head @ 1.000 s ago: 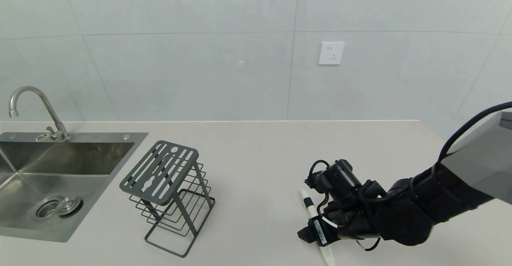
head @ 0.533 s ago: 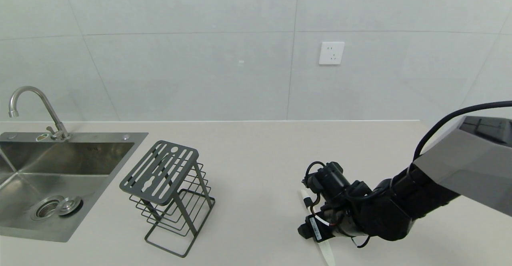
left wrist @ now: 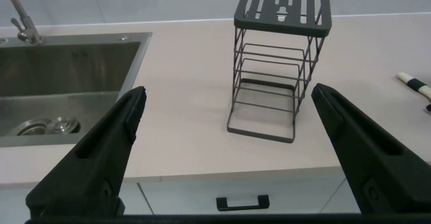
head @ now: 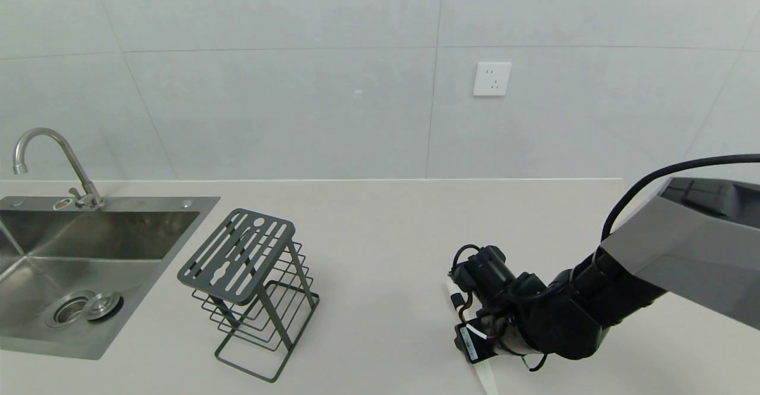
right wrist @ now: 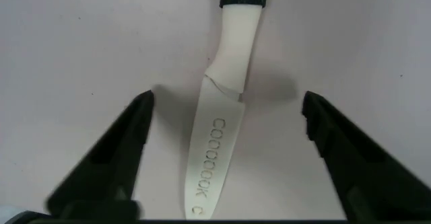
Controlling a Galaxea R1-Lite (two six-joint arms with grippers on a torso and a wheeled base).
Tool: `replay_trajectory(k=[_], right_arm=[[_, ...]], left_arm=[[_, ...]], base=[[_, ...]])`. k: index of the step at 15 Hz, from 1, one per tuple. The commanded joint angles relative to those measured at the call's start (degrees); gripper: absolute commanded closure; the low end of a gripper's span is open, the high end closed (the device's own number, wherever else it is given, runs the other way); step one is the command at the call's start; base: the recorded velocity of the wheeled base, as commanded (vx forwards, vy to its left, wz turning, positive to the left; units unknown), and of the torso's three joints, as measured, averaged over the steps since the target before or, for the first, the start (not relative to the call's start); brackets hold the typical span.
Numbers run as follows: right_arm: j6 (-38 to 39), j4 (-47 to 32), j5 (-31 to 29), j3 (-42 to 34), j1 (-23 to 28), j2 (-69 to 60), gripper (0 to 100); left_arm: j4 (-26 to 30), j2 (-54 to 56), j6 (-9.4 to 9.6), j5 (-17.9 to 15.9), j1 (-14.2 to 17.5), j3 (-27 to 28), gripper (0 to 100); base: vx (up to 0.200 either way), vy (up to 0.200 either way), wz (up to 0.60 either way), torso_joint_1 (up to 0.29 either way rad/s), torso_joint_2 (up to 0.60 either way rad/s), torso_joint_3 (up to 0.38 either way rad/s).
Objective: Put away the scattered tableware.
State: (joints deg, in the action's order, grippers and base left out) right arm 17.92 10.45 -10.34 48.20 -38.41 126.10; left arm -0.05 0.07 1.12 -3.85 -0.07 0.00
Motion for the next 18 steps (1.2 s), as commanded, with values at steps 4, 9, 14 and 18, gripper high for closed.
replay_trajectory(k=[4,9,14,18], right_arm=[[1.33,-0.08,-0.03,-0.04,-2.98,6.18,100],[1.42,0.01,-0.12,2.16,-3.25,0.64,100],[-0.87,0.01,-0.03,8.93,-2.02,-7.1,100],[-1.13,2.38,0.32,8.93,-2.02,-10.0,100]], left_arm=[[-0.04,-0.07,0.02,-0.01,-0.01,0.0,0],[-0.04,-0.07,0.02,-0.01,-0.01,0.0,0],[-0.04,-0.07,0.02,-0.01,0.07,0.0,0],[-0.04,-0.07,0.02,-0.1,-0.01,0.0,0]], base=[[0.0,0.0,0.0,0.0,0.0,0.0],[0.0,0.0,0.0,0.0,0.0,0.0],[0.0,0.0,0.0,0.0,0.0,0.0],[0.0,0.0,0.0,0.0,0.0,0.0]])
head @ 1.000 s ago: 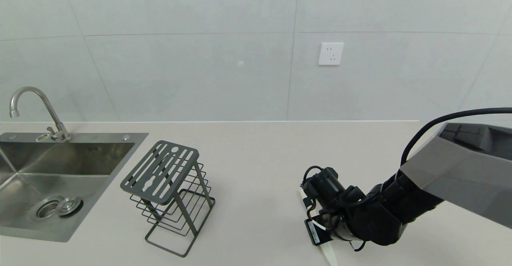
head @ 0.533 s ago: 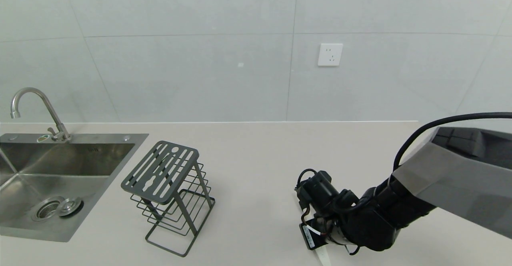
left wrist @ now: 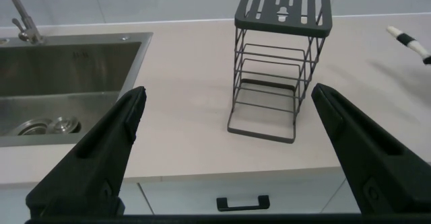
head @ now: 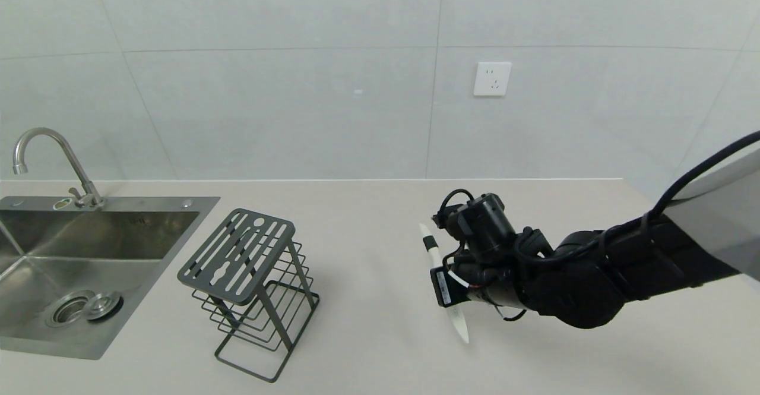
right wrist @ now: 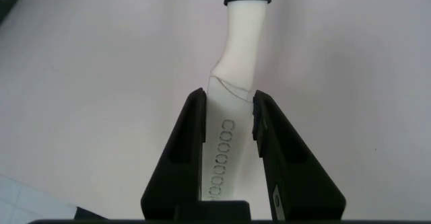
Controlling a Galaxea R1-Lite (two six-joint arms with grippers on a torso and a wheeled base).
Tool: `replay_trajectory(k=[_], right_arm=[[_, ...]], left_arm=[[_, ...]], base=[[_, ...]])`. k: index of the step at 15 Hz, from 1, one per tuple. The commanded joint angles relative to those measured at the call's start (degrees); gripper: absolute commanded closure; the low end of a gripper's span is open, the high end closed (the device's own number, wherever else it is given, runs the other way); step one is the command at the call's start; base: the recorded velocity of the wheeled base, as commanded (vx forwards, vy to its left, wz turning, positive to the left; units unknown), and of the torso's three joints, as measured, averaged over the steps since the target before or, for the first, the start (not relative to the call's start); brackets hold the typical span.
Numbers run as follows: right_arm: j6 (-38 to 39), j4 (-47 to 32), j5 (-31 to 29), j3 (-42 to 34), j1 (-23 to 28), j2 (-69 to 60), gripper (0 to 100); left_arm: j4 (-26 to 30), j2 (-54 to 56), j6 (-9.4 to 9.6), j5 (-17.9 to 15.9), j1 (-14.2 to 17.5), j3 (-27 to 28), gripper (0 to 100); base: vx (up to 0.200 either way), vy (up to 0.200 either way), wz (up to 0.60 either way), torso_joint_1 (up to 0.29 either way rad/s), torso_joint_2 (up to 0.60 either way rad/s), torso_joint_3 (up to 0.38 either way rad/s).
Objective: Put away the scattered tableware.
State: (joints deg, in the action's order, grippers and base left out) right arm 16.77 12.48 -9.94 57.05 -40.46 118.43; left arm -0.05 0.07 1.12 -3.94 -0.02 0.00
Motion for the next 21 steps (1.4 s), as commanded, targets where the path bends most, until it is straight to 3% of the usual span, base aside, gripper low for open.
replay_trajectory(k=[1,6,10,16,17,19,21], right_arm=[[0.01,1.84,0.0,0.08,0.03,-2.94,100],[0.01,5.36,3.08,0.08,0.82,-5.32,100],[-3.33,16.96,12.84,-0.1,1.09,-5.93,100],[-12.03,32.52,20.04,-3.97,-0.06,-5.93,100],[-11.94,32.78,19.95,-4.23,-0.76,-6.28,100],[-12.03,32.78,19.95,-4.67,-1.55,-6.9,100],[-12.47,33.22,19.95,-6.43,-2.25,-6.9,100]], left_arm=[[-0.04,-0.07,0.02,-0.02,0.02,0.0,0],[-0.04,-0.07,0.28,-0.11,-0.06,0.0,0],[-0.04,-0.07,0.46,-0.11,-0.06,0.0,0],[-0.04,-0.07,0.11,-0.11,-0.06,0.0,0],[-0.04,-0.07,0.28,-0.37,-0.06,0.0,0],[-0.21,-0.07,2.48,-2.57,-0.06,0.0,0],[-0.39,-0.07,2.75,-2.92,0.02,0.0,0]], base=[[0.0,0.0,0.0,0.0,0.0,0.0],[0.0,0.0,0.0,0.0,0.0,0.0],[0.0,0.0,0.0,0.0,0.0,0.0],[0.0,0.0,0.0,0.0,0.0,0.0],[0.0,0.0,0.0,0.0,0.0,0.0],[0.0,0.0,0.0,0.0,0.0,0.0],[0.0,0.0,0.0,0.0,0.0,0.0]])
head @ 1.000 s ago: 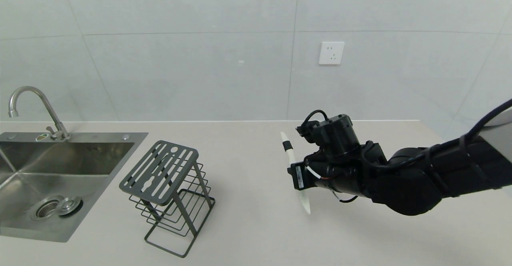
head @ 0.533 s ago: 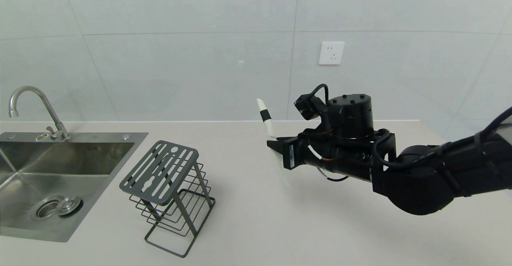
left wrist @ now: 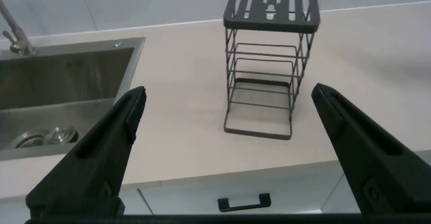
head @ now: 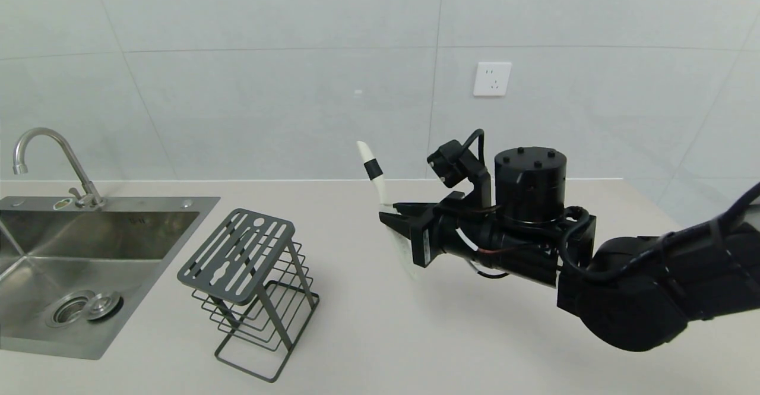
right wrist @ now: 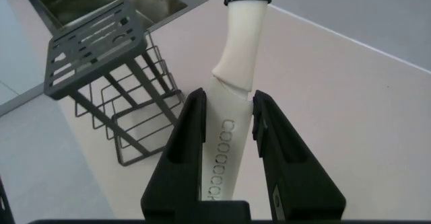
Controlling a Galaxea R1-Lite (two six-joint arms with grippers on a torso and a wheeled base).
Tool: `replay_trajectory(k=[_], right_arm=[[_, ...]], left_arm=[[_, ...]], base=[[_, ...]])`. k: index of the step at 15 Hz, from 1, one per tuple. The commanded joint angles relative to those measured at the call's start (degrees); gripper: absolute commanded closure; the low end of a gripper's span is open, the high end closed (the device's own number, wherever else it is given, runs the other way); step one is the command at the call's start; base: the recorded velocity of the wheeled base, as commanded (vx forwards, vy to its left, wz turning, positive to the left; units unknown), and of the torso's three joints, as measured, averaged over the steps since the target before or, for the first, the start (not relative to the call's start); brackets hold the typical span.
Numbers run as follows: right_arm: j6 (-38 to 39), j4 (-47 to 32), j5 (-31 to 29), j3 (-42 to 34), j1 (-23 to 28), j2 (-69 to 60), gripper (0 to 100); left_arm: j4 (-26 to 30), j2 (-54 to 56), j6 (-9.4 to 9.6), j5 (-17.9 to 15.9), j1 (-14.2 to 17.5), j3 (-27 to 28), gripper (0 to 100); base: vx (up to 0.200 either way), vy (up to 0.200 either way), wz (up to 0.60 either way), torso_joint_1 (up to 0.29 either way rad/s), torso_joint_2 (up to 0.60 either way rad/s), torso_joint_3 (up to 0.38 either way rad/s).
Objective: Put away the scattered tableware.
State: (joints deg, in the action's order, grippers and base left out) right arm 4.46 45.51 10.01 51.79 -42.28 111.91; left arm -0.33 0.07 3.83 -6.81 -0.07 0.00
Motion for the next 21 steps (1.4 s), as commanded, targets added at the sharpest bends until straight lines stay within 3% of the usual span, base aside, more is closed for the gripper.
replay_trajectory(k=[1,4,5,6,7,11,14,17,21], right_arm=[[-0.33,1.6,-0.08,-2.3,-0.53,-0.38,100],[-1.56,19.71,-0.34,-12.94,-1.58,-0.02,100],[-1.47,21.64,-0.34,-14.26,-1.58,-0.02,100],[-0.95,22.17,-0.43,-14.17,-1.32,-0.38,100],[-0.86,22.96,-0.43,-13.9,-1.14,-0.38,100],[-0.86,30.69,-0.25,-16.01,-1.58,-0.2,100],[-1.12,34.91,0.63,-18.83,-1.76,-0.29,100],[-1.3,37.99,3.09,-23.22,-2.02,-0.29,100],[-1.03,40.1,4.32,-25.07,-2.02,-0.46,100]], left_arm=[[-0.11,-0.07,0.04,-0.04,0.07,0.0,0],[-0.37,-0.07,0.83,-0.66,-0.01,0.0,0],[-3.45,-0.07,-0.4,-0.57,-0.01,0.88,0],[-14.44,-1.48,-4.0,-0.22,0.16,7.65,0],[-14.88,-4.82,-4.62,-0.22,0.42,11.95,0],[-2.92,-5.79,-4.88,-2.24,-0.63,13.36,0],[-2.31,-10.97,-6.38,-9.45,-3.35,13.01,0],[-2.22,-12.47,-6.64,-21.84,-6.52,11.51,0],[-3.63,-21.34,-6.64,-29.22,-6.96,12.04,0]], base=[[0.0,0.0,0.0,0.0,0.0,0.0],[0.0,0.0,0.0,0.0,0.0,0.0],[0.0,0.0,0.0,0.0,0.0,0.0],[0.0,0.0,0.0,0.0,0.0,0.0],[0.0,0.0,0.0,0.0,0.0,0.0],[0.0,0.0,0.0,0.0,0.0,0.0],[0.0,0.0,0.0,0.0,0.0,0.0],[0.0,0.0,0.0,0.0,0.0,0.0],[0.0,0.0,0.0,0.0,0.0,0.0]])
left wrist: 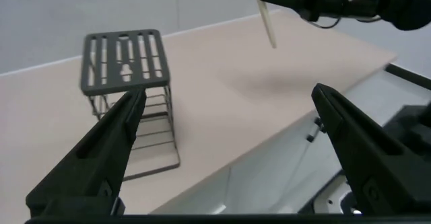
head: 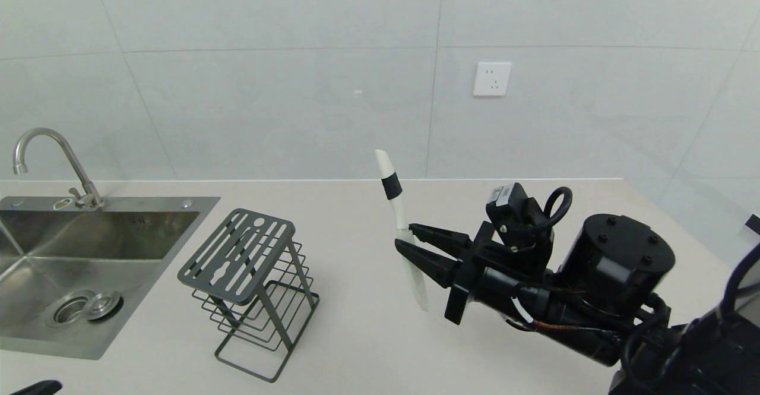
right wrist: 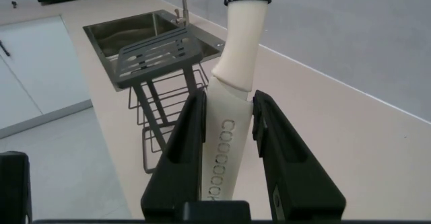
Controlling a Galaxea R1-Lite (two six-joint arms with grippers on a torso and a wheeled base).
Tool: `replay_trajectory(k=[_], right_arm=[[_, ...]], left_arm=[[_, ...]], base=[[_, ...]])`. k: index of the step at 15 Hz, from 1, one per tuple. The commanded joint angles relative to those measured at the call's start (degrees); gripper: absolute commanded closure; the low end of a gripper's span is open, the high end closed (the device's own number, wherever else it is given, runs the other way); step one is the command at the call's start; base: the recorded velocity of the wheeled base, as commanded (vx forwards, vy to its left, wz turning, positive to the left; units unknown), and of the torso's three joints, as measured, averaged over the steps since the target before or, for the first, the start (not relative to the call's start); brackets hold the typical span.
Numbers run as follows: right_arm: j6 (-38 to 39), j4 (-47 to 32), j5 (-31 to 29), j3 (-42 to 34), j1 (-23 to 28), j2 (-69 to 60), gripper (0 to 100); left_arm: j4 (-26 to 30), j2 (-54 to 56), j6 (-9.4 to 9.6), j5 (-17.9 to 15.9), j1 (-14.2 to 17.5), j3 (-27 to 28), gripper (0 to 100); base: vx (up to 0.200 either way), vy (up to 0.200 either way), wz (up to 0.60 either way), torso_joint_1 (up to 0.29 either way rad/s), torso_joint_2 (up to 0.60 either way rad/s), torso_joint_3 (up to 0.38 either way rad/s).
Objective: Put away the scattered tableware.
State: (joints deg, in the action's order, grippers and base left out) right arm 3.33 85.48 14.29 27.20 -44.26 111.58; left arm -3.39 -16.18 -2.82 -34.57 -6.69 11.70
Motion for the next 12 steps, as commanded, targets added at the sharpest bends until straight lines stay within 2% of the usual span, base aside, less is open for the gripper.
replay_trajectory(k=[1,3,6,9,12], right_arm=[[0.28,0.83,0.04,-1.18,-0.03,-0.49,100],[0.45,1.71,0.04,-2.41,0.06,-1.01,100],[0.63,2.15,0.13,-3.2,0.06,-1.81,100],[0.63,2.23,0.13,-4.43,0.06,-1.81,100],[0.54,3.03,1.27,-4.79,0.06,-1.72,100]], left_arm=[[-1.62,-7.47,0.0,-3.75,-0.51,0.34,0],[-3.73,-12.39,0.0,-6.74,-0.87,0.34,0],[-12.43,-23.46,0.0,-7.35,-1.66,1.39,0],[-25.09,-35.15,-0.17,-7.35,-7.19,1.83,0],[-31.68,-42.53,-0.26,-7.35,-10.36,2.01,0]], base=[[0.0,0.0,0.0,0.0,0.0,0.0],[0.0,0.0,0.0,0.0,0.0,0.0],[0.0,0.0,0.0,0.0,0.0,0.0],[0.0,0.0,0.0,0.0,0.0,0.0],[0.0,0.0,0.0,0.0,0.0,0.0]])
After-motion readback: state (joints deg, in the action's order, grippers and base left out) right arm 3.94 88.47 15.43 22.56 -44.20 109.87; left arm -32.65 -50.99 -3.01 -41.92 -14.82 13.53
